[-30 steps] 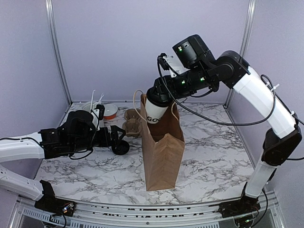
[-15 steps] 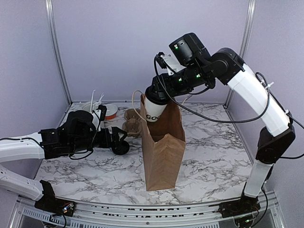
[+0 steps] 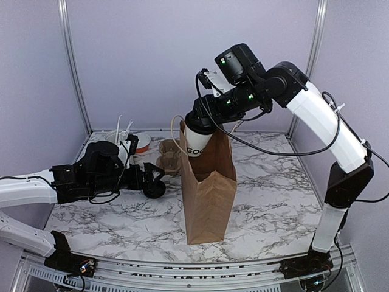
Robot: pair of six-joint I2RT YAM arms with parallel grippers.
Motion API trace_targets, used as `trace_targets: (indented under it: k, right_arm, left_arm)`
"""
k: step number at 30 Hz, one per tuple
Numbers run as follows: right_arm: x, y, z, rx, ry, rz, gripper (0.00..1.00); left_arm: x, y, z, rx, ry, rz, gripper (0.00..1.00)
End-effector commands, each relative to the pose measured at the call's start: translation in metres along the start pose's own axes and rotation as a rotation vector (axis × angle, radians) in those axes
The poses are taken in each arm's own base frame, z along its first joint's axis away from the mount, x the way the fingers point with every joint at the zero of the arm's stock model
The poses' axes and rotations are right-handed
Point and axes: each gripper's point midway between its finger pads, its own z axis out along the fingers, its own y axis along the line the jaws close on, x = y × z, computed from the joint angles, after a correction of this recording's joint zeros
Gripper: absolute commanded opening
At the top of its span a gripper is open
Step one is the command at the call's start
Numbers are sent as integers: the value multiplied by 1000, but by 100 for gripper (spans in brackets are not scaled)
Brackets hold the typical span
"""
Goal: Pack the takeout coffee
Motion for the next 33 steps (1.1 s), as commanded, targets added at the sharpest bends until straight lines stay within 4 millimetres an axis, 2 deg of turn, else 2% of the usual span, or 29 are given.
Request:
trace_targets:
  k: [1, 14, 18, 25, 33]
  right_arm:
    - [13, 17, 1, -14, 27, 9, 59]
    - [67, 14, 12, 2, 134, 70, 57]
    - [73, 21, 11, -1, 146, 68, 57]
    - [72, 30, 0, -31, 107, 95, 57]
    - [100, 34, 8, -28, 170, 102, 57]
  left_arm:
    - [-3, -3, 1, 18, -8, 8, 99]
    - [-13, -13, -4, 49, -22, 10, 99]
    - [-22, -18, -9, 63, -45, 6, 99]
    - [-35, -25, -15, 80, -75, -1, 99]
    - [-44, -27, -19, 75, -101, -15, 99]
